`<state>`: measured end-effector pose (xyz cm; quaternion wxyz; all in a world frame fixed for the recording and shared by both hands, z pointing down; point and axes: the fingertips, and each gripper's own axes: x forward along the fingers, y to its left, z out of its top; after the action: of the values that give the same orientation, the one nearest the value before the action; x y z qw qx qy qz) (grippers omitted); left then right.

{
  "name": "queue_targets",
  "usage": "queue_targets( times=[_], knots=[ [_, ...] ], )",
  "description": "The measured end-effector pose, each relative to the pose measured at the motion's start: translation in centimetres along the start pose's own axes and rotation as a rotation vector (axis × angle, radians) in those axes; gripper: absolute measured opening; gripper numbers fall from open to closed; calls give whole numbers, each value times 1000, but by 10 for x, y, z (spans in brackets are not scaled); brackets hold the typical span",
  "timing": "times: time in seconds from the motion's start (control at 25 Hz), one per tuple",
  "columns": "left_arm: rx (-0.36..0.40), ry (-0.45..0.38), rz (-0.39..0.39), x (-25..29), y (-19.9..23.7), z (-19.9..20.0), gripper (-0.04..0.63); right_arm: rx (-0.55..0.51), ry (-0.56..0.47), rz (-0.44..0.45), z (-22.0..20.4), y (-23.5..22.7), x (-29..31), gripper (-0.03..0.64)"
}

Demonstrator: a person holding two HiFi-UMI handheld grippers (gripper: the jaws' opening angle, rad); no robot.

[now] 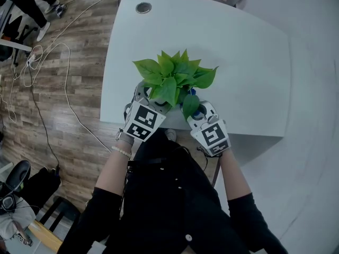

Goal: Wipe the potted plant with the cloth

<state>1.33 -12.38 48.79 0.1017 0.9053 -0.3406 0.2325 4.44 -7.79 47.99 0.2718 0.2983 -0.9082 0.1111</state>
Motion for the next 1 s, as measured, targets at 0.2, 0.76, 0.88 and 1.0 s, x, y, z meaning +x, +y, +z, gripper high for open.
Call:
queue_targets(
  times=[0.2, 0.76, 0.88, 1.0],
  knots=[
    [4, 1, -1, -1, 0, 2, 365, 86, -14, -99, -2, -28, -3, 83],
    [2, 2, 16, -1, -2, 3, 364, 86, -16, -170, 12, -86, 11, 84],
    [1, 2, 25, -1, -3, 4, 364, 115, -22, -191, 12, -90, 9, 84],
    [3, 1, 26, 0, -2, 2, 364, 143, -16, -222, 6, -90, 4, 83]
  ],
)
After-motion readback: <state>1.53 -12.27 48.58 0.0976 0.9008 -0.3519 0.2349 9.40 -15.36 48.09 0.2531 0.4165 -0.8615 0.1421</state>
